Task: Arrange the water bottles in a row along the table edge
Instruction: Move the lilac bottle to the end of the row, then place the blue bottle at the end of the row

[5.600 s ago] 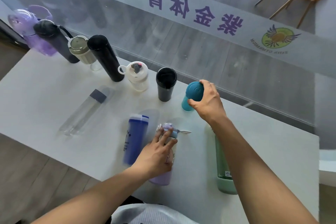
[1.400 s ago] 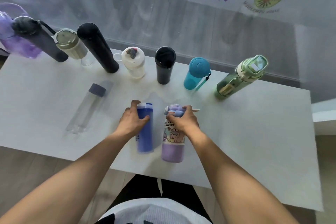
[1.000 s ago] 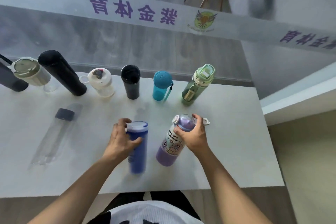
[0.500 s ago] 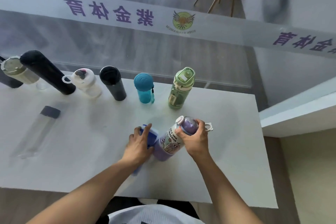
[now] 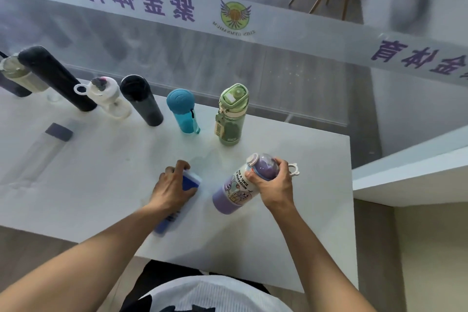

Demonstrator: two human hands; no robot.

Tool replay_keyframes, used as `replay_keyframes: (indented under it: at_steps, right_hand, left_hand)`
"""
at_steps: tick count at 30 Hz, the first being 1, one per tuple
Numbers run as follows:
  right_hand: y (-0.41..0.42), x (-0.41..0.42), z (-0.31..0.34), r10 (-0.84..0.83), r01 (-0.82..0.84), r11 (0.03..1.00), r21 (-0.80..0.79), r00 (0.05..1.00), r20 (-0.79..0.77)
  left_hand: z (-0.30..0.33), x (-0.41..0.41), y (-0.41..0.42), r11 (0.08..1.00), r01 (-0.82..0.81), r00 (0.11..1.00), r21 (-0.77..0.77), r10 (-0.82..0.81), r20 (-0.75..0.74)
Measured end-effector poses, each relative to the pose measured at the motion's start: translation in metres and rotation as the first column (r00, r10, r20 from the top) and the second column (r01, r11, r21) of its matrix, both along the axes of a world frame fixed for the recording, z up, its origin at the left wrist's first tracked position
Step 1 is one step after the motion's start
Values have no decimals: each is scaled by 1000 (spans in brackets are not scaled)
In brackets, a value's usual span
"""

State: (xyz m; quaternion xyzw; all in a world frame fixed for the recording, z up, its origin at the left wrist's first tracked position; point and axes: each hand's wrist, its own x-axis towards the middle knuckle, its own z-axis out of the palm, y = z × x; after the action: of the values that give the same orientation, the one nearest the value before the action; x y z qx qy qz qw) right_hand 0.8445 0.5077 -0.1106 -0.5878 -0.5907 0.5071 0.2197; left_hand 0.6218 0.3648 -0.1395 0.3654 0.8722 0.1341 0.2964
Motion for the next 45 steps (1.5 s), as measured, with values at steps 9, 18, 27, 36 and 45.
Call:
replay_keyframes:
  at_steps: [9, 18, 27, 36, 45]
  right_hand:
    - [59, 4, 20, 53, -62, 969, 238, 998, 45]
    - [103, -16, 25, 185, -202, 935, 290, 979, 84]
    - [116, -17, 19, 176, -211, 919, 332, 975, 134]
    - [111, -9, 21, 151, -189, 940, 283, 977, 149]
    - [-1, 55, -14, 141, -235, 903, 360, 953, 268]
  left_hand:
    - [30, 29, 7, 946, -45, 998, 320, 57, -27]
    - [57, 64, 25, 881, 37, 998, 471, -8, -63]
    - [53, 73, 20, 884, 82, 996, 461, -56, -70]
    - [52, 77, 19, 876, 79, 997, 477, -65, -46]
    - [49, 90, 37, 864, 147, 989, 482, -145, -42]
